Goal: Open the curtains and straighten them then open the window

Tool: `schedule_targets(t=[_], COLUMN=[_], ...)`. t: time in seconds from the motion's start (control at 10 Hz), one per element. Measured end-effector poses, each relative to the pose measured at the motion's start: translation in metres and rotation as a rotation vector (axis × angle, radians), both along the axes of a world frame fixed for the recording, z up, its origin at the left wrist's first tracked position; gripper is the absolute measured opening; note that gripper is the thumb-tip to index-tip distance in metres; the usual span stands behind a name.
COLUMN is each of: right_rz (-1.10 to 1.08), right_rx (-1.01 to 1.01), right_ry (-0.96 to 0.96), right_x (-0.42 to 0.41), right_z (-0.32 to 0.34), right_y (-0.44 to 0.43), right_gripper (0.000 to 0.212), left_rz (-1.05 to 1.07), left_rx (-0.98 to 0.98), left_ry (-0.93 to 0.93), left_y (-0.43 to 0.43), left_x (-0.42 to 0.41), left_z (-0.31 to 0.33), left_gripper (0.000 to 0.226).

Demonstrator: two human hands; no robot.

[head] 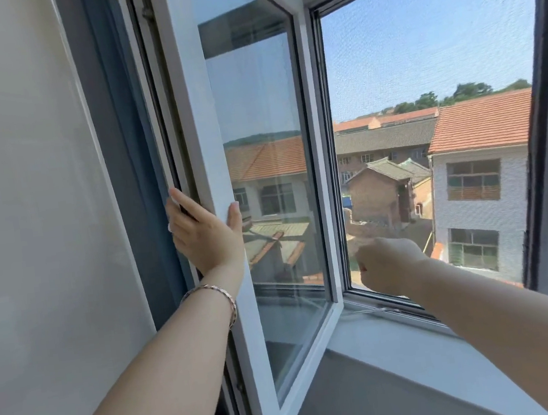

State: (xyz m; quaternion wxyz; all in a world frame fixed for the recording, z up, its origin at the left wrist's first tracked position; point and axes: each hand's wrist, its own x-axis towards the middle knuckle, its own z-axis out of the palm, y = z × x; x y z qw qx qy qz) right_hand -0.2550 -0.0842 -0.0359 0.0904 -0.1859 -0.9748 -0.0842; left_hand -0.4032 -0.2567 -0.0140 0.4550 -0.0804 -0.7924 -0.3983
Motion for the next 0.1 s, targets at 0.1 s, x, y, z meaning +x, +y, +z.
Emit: schedule_targets(t=[0.1], right_rz=[-0.02], right_rx=[-0.031], right_ry=[0.03], right_x=[0.0205], right_z=[0.0013], right_y=[0.0005], right_gripper=[0.016], left_rz=[0.034], left_rx=[-0.155], left_ry=[0.001], left_y=[-0.0048], left_x=[0.0087], left_z=[0.0025], left_gripper=[0.084])
